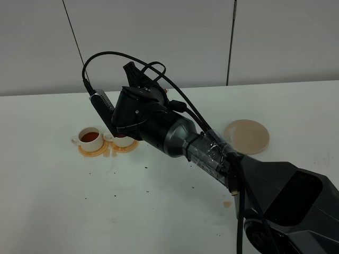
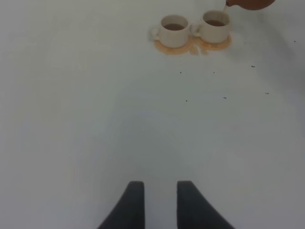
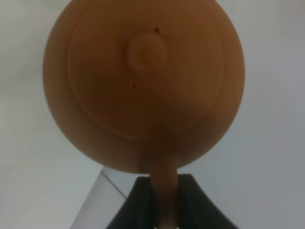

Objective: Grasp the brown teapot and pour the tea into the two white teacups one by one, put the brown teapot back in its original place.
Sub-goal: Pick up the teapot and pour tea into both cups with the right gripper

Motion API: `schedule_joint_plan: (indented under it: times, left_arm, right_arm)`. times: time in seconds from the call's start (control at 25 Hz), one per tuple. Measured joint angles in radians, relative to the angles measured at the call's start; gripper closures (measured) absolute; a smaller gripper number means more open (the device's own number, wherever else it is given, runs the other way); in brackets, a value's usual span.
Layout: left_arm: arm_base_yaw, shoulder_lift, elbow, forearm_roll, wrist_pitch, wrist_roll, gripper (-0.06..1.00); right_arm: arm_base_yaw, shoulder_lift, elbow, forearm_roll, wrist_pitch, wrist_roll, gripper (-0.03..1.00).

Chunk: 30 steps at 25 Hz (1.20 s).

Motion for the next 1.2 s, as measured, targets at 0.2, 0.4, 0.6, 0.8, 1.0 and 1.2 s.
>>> schedule_joint_plan:
  times: [0.2, 0.4, 0.6, 0.8, 1.0, 1.2]
  left_arm:
    - [0.000, 0.000, 0.000, 0.000, 0.000, 0.000, 0.70]
    - [0.000, 0.000, 0.000, 0.000, 0.000, 0.000, 0.70]
    - [0.000, 0.000, 0.000, 0.000, 0.000, 0.000, 0.70]
    - [0.000, 0.000, 0.000, 0.000, 0.000, 0.000, 0.70]
    - [0.000, 0.000, 0.000, 0.000, 0.000, 0.000, 0.70]
    - [0.000, 0.000, 0.000, 0.000, 0.000, 0.000, 0.70]
  right_arm:
    - [0.000, 0.000, 0.000, 0.000, 0.000, 0.000, 0.87]
    - [0.000, 0.000, 0.000, 0.000, 0.000, 0.025, 0.87]
    - [0.000, 0.000, 0.000, 0.000, -0.001, 0.046, 0.87]
    - [0.000, 0.000, 0.000, 0.000, -0.001, 0.055, 0.87]
    - [0.000, 0.000, 0.000, 0.031, -0.003, 0.088, 0.87]
    - [0.000, -0.001, 0.000, 0.082, 0.000, 0.103, 0.87]
